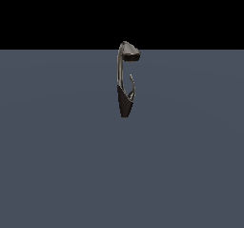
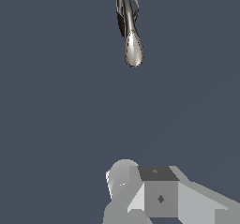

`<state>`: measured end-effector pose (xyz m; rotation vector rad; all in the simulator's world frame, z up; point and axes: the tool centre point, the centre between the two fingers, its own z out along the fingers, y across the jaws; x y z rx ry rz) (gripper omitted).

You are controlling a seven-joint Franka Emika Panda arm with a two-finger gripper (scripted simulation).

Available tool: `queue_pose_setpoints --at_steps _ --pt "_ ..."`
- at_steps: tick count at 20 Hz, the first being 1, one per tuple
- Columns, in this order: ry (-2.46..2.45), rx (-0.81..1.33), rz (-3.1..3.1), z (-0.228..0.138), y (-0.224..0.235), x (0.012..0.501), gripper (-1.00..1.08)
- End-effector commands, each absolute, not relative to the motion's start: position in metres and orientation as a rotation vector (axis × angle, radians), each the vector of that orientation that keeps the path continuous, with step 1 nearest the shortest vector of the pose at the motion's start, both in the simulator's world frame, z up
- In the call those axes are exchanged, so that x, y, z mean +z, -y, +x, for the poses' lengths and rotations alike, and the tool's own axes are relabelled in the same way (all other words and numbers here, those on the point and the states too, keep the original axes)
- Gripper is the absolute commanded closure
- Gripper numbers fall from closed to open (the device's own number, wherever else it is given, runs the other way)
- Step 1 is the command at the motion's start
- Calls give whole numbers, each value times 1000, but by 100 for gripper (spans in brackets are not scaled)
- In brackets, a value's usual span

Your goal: Turn on the faucet by rotating a designated handle.

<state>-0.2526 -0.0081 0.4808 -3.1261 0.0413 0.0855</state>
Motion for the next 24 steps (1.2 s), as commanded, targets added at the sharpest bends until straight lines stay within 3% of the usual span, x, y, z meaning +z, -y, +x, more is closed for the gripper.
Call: queue_pose_setpoints --at_steps 1,24 --pt "-41 86 -3126 -253 8 481 108" --pt "-85 84 -3055 -223 -4 484 108"
